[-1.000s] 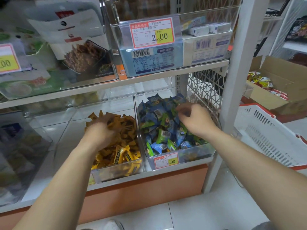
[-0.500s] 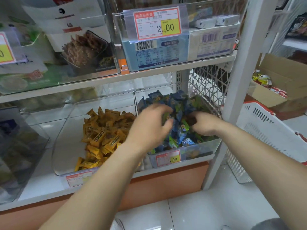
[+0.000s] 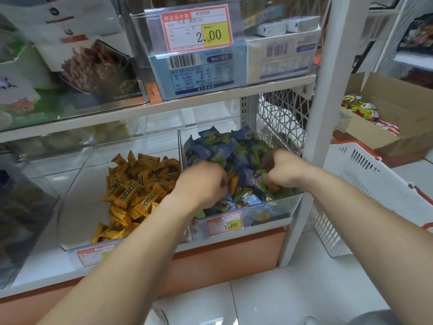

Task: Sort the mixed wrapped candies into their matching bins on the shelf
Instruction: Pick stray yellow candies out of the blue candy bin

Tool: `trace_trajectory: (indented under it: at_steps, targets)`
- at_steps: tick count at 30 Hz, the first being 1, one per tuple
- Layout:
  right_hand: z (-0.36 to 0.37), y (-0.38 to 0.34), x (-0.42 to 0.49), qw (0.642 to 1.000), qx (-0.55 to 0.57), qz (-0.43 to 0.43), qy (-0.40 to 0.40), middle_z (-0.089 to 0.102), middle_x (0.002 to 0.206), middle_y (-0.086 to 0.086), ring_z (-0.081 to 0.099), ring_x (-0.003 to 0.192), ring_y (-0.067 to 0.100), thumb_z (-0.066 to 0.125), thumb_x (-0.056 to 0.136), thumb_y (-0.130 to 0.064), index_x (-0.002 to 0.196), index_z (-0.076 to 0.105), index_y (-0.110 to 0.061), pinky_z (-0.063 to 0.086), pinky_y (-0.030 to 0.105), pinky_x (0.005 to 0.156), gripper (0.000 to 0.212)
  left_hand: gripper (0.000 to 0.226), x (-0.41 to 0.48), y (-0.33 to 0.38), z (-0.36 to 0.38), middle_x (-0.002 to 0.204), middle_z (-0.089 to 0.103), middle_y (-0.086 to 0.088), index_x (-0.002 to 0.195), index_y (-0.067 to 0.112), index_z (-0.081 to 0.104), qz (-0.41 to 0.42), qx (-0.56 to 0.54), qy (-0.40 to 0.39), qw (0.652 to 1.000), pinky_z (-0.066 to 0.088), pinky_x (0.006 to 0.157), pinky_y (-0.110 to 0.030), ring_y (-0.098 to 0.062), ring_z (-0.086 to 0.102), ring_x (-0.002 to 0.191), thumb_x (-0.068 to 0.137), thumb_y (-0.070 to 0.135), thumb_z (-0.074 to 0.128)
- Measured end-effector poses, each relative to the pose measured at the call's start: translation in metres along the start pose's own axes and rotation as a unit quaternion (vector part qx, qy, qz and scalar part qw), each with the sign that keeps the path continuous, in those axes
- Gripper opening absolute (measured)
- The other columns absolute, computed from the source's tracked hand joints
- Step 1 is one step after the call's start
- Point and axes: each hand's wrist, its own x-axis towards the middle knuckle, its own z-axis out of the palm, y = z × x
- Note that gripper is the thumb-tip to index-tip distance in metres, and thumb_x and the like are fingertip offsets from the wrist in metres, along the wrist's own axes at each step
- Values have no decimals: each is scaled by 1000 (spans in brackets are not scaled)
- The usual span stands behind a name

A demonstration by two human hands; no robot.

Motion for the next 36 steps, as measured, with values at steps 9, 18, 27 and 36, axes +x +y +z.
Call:
trace_trajectory:
  at_steps: [9,18,27,36]
  targets:
    - [-6,-22,-8,974,119,-102,166,68,100,-6,62,91,13,90,69,-34,105,68,-24,45,22,77,43,36,-2,-5,-3,110,67,5,113,37,60,-11,-35,-109,993,51,76,-32,-22,62,101,81,22,56]
    - [16,-25,-15,983,-33,-181,0,74,107,-3,66,99,17,71,82,-13,110,75,-23,51,28,86,30,42,11,11,17,93,63,-3,100,25,59,-58,-57,-22,996,42,61,-32,-29,62,84,79,61,55]
    - [19,-6,-1,989,-55,-137,2,71,108,-2,64,99,24,54,94,-16,118,69,-36,54,36,84,35,75,23,9,27,131,43,-6,138,22,42,-68,-190,-58,978,50,84,-34,-27,57,105,71,30,75]
    - [27,-3,5,987,-39,-155,8,69,105,0,62,101,22,63,87,-15,104,71,-24,49,32,84,21,37,24,15,35,90,66,6,94,29,59,-98,-194,-37,975,51,66,-33,-19,63,82,74,59,67]
